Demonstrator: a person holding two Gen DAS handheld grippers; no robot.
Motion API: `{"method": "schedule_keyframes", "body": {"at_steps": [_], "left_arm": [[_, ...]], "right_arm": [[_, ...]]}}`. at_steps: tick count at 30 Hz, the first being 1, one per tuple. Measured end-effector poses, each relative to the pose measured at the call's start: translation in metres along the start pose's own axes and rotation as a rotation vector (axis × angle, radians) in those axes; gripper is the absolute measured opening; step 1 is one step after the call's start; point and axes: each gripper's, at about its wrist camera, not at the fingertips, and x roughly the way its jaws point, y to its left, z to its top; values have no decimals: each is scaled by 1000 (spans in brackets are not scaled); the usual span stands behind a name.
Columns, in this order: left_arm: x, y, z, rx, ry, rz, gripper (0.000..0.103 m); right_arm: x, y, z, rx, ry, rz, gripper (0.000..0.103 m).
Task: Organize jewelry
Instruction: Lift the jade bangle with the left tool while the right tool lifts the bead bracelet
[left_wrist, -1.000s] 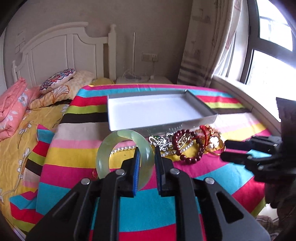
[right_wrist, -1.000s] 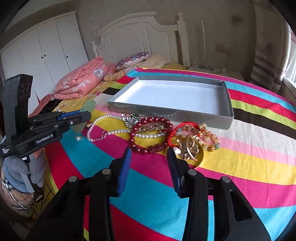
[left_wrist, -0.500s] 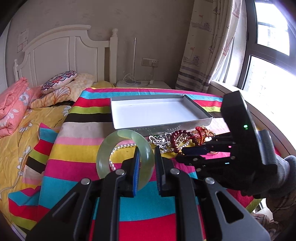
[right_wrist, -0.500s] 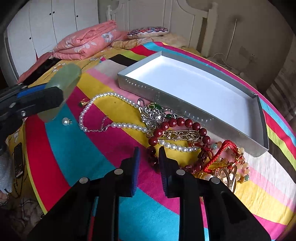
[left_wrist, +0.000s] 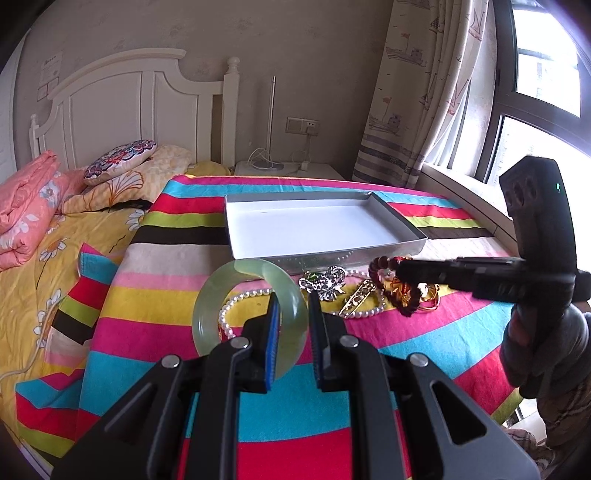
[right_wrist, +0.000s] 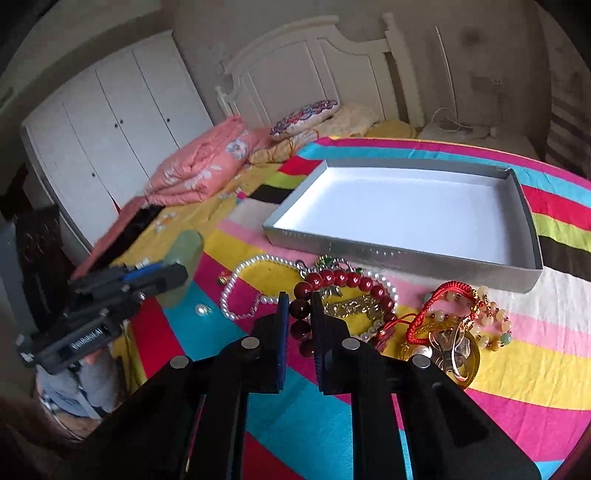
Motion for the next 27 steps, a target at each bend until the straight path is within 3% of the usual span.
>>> {"method": "schedule_keyframes", "body": {"at_steps": [3, 8, 15, 27], "left_arm": [[1, -4, 4, 13, -1, -3, 15], [9, -12, 13, 42, 6, -5, 15], [33, -18, 40, 62, 22, -29, 15], [99, -33, 85, 121, 91, 21, 15]], "right_arm": [[-16, -10, 8, 68, -67, 63, 14], [-35, -18, 16, 114, -135, 86, 14], [-41, -30, 32, 125, -165, 39, 14], [-49, -62, 72, 151, -230, -47, 14]]}}
